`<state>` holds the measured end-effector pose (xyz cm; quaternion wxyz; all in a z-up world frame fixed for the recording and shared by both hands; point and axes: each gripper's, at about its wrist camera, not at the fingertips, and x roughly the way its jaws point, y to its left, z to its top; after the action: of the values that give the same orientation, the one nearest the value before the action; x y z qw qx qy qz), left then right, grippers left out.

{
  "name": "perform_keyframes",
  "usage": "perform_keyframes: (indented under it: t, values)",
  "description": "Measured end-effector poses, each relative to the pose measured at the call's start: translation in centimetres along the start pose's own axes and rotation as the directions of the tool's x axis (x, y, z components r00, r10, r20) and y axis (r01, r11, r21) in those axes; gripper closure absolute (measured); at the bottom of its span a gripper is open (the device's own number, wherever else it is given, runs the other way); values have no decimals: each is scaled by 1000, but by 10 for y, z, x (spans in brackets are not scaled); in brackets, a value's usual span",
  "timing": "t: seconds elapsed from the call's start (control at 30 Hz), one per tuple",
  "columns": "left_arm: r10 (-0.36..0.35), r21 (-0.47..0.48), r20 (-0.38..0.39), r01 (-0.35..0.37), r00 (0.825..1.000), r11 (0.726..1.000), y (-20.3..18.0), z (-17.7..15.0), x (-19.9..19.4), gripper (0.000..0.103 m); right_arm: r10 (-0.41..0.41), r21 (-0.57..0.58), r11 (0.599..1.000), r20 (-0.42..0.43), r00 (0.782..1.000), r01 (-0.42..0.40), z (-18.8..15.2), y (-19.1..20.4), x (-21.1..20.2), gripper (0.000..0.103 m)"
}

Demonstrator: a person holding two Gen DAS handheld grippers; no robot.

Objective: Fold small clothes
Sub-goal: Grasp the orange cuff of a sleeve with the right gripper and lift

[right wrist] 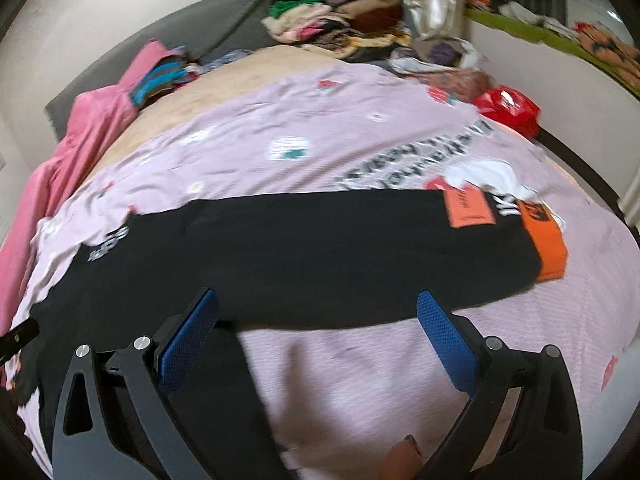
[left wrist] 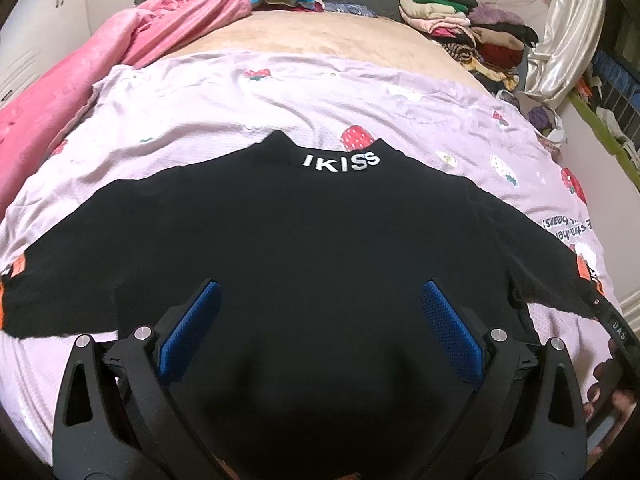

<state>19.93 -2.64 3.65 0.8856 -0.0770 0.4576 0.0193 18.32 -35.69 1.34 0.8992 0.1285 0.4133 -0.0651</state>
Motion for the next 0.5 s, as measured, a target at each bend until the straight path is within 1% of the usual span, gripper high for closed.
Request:
perform_keyframes:
  t: [0.1,0.27,0.5]
  values:
    - [-4,12,-9,4,1000,1000,-8,4,9,9,-46,36,998,-9,999,46,2,-19,7,4]
    - [-17,26,-23,17,1000,1000,-19,10,22,9,-100,105,989,-27,995,102,5,-53,17,4]
    - [-25,33,-32,26,999,999,-32,17,40,9,-158,215,962,-71,985,169,3,-97,29,4]
